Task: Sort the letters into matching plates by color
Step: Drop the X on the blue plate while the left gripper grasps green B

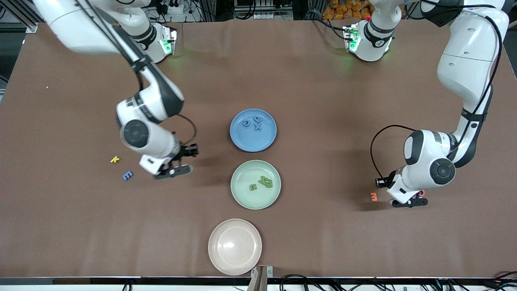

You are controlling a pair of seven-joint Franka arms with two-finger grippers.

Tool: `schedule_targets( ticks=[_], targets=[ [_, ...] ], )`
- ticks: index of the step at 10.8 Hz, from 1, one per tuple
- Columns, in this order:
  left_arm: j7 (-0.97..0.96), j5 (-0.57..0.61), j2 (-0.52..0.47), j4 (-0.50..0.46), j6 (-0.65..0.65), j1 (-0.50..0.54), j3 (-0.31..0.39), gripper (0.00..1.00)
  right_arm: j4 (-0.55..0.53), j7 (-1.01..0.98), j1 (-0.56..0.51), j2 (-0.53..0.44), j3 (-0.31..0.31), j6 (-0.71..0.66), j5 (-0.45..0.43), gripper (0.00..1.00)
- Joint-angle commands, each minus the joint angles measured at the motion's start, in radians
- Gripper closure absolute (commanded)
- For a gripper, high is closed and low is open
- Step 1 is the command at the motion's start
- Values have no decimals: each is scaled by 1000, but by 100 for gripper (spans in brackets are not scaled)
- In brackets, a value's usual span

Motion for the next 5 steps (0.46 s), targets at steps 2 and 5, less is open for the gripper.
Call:
schedule_targets(
  ticks=[2,5],
  targets=[
    [-119,-6,-6,14,20,-19,-11,100,30,-491,-146,24,-127,12,-17,41],
    [-335,-13,-8,57,20,-132,-14,100,72,-739,-148,62,-236,36,-18,41]
  ],
)
